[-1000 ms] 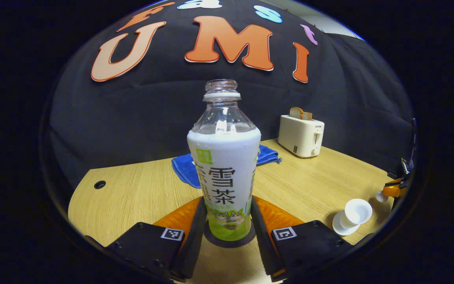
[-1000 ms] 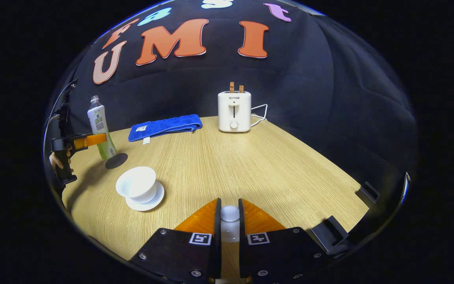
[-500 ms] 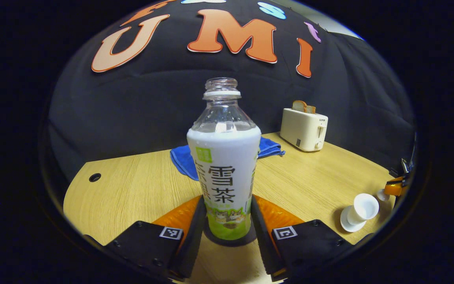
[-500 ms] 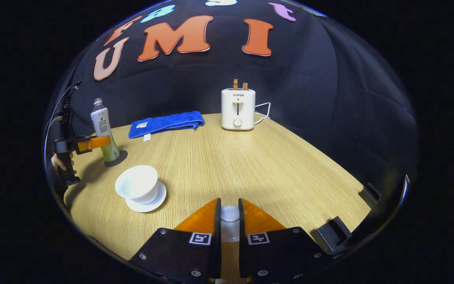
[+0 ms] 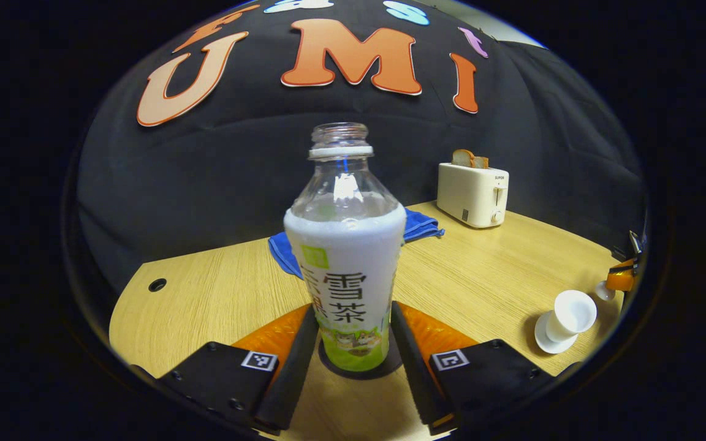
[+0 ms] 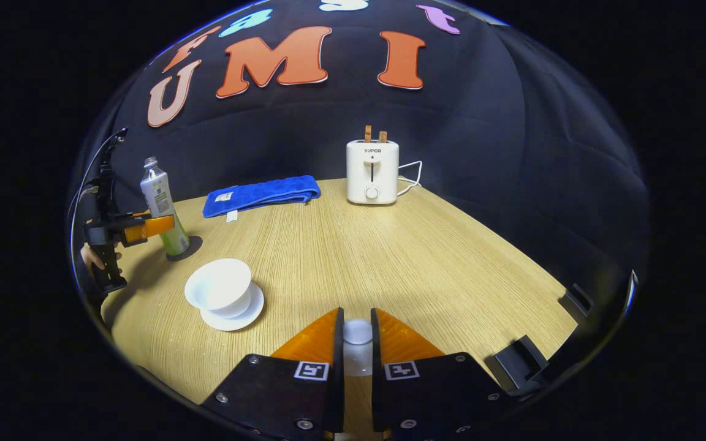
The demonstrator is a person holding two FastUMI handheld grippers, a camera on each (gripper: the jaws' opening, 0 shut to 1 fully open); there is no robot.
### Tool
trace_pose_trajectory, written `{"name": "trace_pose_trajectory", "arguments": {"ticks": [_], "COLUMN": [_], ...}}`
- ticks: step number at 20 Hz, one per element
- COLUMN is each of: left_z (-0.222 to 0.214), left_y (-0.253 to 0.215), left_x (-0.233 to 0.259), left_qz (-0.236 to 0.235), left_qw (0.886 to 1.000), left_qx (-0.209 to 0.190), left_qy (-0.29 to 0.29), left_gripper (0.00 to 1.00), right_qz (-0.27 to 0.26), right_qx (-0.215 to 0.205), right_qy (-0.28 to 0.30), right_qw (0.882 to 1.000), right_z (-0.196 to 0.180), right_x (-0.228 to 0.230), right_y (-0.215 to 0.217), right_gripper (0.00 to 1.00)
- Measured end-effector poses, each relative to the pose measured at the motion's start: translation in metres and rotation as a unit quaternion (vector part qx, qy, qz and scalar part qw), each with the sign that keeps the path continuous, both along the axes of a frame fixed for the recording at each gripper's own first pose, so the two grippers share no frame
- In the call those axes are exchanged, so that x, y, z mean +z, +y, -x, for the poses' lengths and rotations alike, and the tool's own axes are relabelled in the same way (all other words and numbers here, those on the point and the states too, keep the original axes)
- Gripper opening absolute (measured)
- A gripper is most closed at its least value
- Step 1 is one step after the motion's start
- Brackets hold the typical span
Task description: Open the teacup lid with one hand, grasp the water bottle and pour water into the teacup with the other hand; after pouring, place the water bottle on the coaster and then close the teacup lid.
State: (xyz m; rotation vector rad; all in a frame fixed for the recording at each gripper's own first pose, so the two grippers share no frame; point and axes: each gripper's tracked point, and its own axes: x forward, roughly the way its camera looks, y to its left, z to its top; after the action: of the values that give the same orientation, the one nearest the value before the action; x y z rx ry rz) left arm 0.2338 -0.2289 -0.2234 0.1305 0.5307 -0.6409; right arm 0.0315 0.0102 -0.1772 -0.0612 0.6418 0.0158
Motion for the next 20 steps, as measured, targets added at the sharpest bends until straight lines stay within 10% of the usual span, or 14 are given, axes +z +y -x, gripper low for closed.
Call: {"name": "trace_pose_trajectory", "arguments": {"ticks": [6,20], "left_z": [0.021,0.122], "left_y": [0.017,0.151], "left_x": [-0.001,0.053], "left_qz": [-0.006,0.012], "left_qw": [1.000,0.980], "left_qx": [0.022,0.197], "left_qy": [0.007,-0.041], "left_gripper": [0.96,0.95], "right_qz": [-0.006,-0.067], "right_qx": [0.002,0.117], "right_qy": [-0.015,-0.079], "right_qw": [1.000,0.988], "right_z": [0.001,-0.028], "right_x": [0.013,0.056], "right_y": [0.002,0.113], "right_gripper": [0.18,0.18]}}
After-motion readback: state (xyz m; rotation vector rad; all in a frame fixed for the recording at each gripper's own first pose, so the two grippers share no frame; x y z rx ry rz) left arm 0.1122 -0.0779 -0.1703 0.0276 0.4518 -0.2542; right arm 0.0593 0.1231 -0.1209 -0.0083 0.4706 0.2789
